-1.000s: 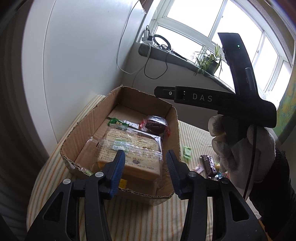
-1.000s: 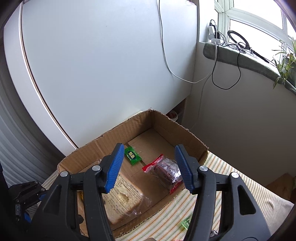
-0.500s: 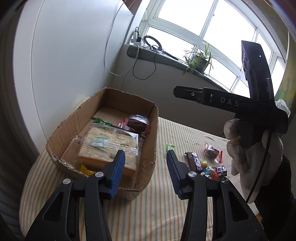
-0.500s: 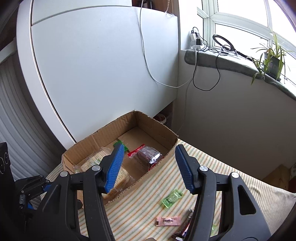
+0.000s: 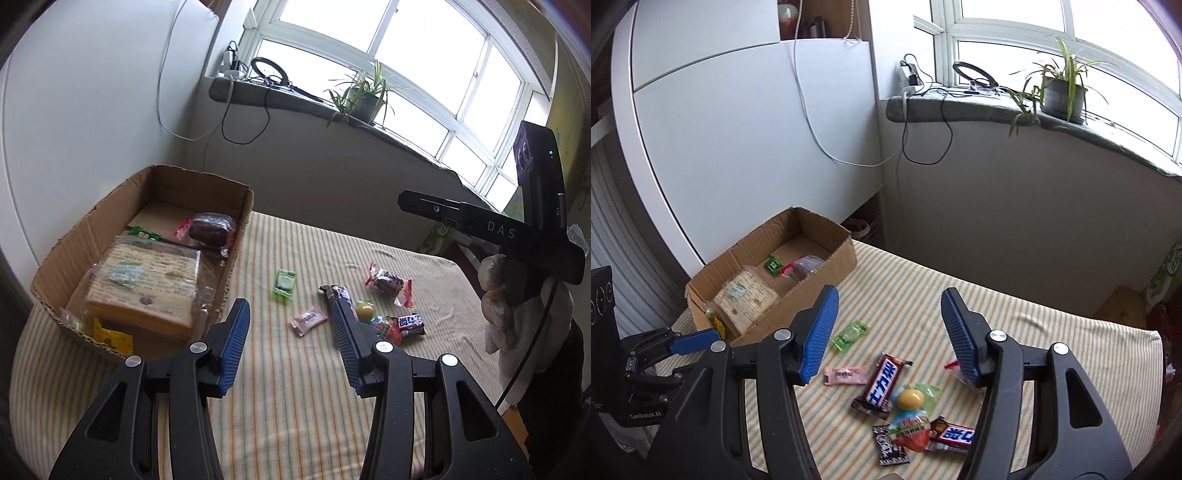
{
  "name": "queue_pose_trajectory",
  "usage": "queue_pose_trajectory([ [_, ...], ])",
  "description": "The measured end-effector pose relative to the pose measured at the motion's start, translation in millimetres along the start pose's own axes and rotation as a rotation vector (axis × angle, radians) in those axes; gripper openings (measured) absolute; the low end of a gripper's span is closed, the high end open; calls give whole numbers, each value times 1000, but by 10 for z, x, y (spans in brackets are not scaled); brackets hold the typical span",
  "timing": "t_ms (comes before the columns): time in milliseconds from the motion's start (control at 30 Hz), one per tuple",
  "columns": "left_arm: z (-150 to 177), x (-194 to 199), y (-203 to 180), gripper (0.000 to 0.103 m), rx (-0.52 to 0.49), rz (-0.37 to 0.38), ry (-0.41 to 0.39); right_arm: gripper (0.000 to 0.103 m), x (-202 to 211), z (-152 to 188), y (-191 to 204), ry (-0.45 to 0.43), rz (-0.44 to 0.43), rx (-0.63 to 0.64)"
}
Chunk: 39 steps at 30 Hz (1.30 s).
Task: Organize snacks
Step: 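Withdraw the right tool from the box back over the snacks, then lower the right tool onto the blue-wrapped chocolate bar and close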
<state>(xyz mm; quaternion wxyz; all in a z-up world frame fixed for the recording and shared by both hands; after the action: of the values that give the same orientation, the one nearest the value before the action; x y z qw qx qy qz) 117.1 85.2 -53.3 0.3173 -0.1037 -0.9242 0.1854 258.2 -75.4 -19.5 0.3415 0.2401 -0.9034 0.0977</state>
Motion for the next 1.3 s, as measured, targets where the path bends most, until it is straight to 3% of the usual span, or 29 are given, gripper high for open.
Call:
queue_pose_trajectory([
  [267, 41, -223, -166, 45, -9, 36, 48, 60, -9, 437, -531, 72, 28, -54],
  [667, 67, -636, -355, 45, -14, 50, 133, 59, -205, 1105, -700, 177, -18, 84],
  [733, 66, -725, -378, 45, -17, 49, 149, 48, -269, 1149, -716, 194, -31, 99],
  [1300, 54, -1302, -447, 45, -47, 3, 252, 48, -500, 1222, -523, 215, -107, 332],
])
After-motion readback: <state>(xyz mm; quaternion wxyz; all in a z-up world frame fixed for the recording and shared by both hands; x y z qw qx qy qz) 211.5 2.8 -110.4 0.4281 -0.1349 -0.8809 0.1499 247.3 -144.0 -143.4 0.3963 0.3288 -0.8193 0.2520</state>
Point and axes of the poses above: each gripper's, at about its wrist camera, not at the fingertips, and x roughly against the way its jaws point, y to its left, z to its underside, the point moved 1 cm from there along -x, roughly the way its jaws point, and after that the axes turned 8 degrees about z, right-handed, at the moved point
